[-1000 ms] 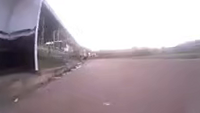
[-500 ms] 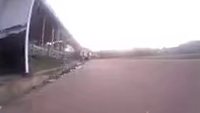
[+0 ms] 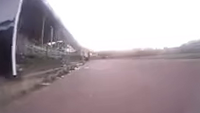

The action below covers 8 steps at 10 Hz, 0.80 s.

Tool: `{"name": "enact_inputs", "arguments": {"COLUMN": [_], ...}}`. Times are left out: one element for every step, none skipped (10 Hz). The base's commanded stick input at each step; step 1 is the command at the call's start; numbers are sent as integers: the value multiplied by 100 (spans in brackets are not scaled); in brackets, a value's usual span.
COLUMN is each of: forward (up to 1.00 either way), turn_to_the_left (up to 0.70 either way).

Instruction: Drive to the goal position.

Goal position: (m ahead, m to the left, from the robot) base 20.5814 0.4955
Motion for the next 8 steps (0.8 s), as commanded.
{"name": "enact_inputs", "arguments": {"forward": [70, 70, 70, 70, 70, 70, 70, 70], "turn_to_the_left": [0, 0, 0, 0, 0, 0, 0, 0]}}
